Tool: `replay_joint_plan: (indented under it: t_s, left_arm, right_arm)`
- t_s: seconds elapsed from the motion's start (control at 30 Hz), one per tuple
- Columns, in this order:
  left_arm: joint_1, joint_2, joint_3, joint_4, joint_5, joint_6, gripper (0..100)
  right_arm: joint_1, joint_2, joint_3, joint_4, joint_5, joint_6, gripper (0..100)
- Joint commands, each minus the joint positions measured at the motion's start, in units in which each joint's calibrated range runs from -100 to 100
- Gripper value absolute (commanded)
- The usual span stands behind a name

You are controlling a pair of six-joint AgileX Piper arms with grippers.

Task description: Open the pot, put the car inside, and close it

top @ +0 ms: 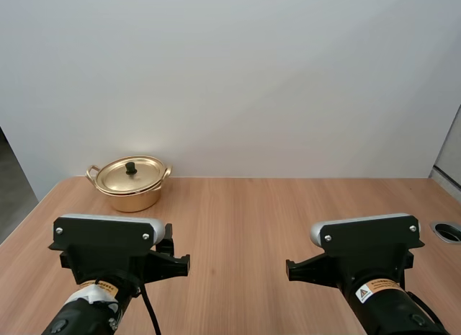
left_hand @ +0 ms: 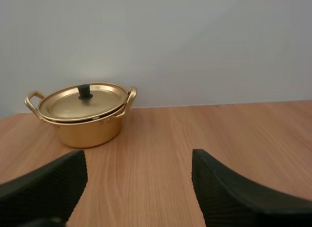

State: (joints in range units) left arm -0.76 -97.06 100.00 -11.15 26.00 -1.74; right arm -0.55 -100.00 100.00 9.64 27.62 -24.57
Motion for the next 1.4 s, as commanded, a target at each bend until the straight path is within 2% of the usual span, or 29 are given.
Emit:
replay_joint_plan:
  t_s: [0.0, 0.1, 0.17, 1.23, 1.27, 1.33, 1.37]
  left_arm:
    - [0.41, -0.17, 0.00, 9.89, 1.07, -12.50, 100]
    - [0.90, -0.17, 0.00, 17.31, 1.64, -21.31, 100]
    - [1.00, -0.17, 0.00, 19.12, 1.96, -23.50, 100]
    - [1.00, -0.17, 0.00, 18.71, 1.94, -23.87, 100]
    - [1.00, -0.17, 0.00, 18.71, 1.94, -23.87, 90]
    - [1.00, -0.17, 0.00, 18.71, 1.94, -23.87, 63]
    - [1.00, -0.17, 0.00, 18.71, 1.94, -23.87, 46]
  right_arm:
    - [0.04, 0.00, 0.00, -1.49, 2.96, -0.06, 0]
    - [0.04, 0.00, 0.00, -1.36, 3.81, 0.04, 0]
    - [0.04, 0.00, 0.00, -1.36, 3.81, 0.34, 0]
    - [1.25, 0.00, 0.00, -1.66, 3.96, 1.06, 0]
    - [1.25, 0.00, 0.00, -1.66, 3.96, 1.06, 0]
    - [1.25, 0.00, 0.00, -1.66, 3.96, 1.06, 0]
    - [1.25, 0.00, 0.00, -1.66, 3.96, 1.06, 0]
